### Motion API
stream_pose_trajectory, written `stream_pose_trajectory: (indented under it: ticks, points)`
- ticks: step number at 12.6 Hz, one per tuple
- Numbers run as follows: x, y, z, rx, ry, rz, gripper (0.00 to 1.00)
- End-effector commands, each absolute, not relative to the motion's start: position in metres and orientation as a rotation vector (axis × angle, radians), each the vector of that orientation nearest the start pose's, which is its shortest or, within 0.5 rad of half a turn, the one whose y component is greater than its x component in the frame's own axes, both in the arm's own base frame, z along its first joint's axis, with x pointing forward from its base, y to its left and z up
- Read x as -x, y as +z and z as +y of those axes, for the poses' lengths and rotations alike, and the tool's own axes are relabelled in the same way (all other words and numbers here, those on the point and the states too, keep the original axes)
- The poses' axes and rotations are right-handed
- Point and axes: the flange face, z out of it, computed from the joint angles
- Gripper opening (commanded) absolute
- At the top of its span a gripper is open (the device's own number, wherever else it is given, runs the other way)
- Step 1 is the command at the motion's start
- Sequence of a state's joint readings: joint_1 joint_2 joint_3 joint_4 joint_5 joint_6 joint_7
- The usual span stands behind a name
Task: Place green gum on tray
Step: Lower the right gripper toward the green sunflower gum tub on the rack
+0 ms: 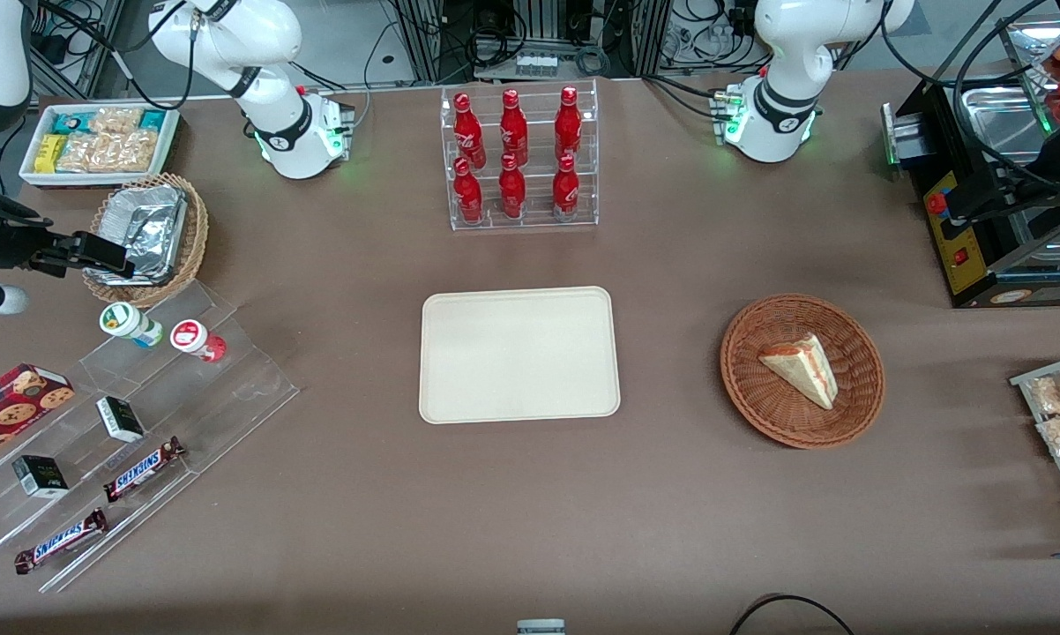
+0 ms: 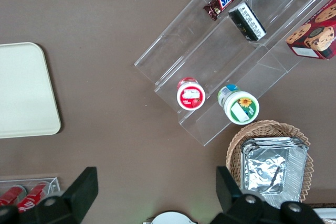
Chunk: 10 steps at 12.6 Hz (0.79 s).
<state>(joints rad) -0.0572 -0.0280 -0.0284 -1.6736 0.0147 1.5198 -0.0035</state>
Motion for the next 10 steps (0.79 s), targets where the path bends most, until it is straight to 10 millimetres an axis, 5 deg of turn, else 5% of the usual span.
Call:
stream_pose_trajectory:
  ticks: [1,6,10]
  points:
    - [-0.542,0.593,-0.048,3.105,0.194,0.138,1.0]
    - [-0.535,0.553,-0.079,3.079,0.217,-0.005,1.0]
    - [-0.52,0.506,-0.112,3.076,0.042,-0.457,1.0]
